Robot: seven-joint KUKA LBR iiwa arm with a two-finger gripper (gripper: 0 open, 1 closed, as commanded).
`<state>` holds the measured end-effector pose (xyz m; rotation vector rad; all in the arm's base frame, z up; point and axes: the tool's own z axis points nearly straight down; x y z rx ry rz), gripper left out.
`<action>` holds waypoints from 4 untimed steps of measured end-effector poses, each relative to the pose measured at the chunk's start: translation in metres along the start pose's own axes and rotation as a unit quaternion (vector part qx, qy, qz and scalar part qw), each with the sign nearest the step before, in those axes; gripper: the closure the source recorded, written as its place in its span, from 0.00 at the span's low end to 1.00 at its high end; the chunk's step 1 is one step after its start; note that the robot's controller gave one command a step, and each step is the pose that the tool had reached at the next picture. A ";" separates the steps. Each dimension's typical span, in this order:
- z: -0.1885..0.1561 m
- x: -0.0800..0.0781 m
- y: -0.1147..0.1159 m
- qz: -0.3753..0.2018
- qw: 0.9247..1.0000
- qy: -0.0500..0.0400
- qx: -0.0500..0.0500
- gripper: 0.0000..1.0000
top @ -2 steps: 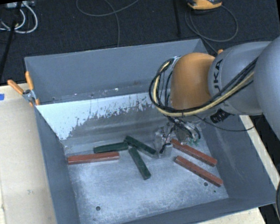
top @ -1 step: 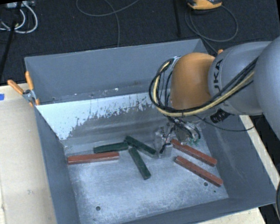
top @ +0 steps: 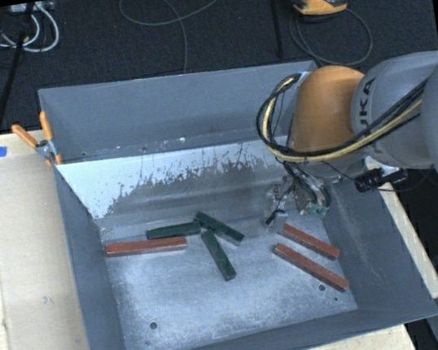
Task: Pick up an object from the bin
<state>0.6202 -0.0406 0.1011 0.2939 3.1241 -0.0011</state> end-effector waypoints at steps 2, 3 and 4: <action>0.034 0.053 -0.075 0.002 1.000 0.006 0.002 0.00; 0.032 0.050 -0.069 -0.002 1.000 0.002 0.000 1.00; -0.143 0.022 -0.071 -0.028 1.000 -0.003 0.000 1.00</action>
Offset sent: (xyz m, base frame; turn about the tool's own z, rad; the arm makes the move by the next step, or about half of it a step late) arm 0.0000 0.0000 0.0000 0.0000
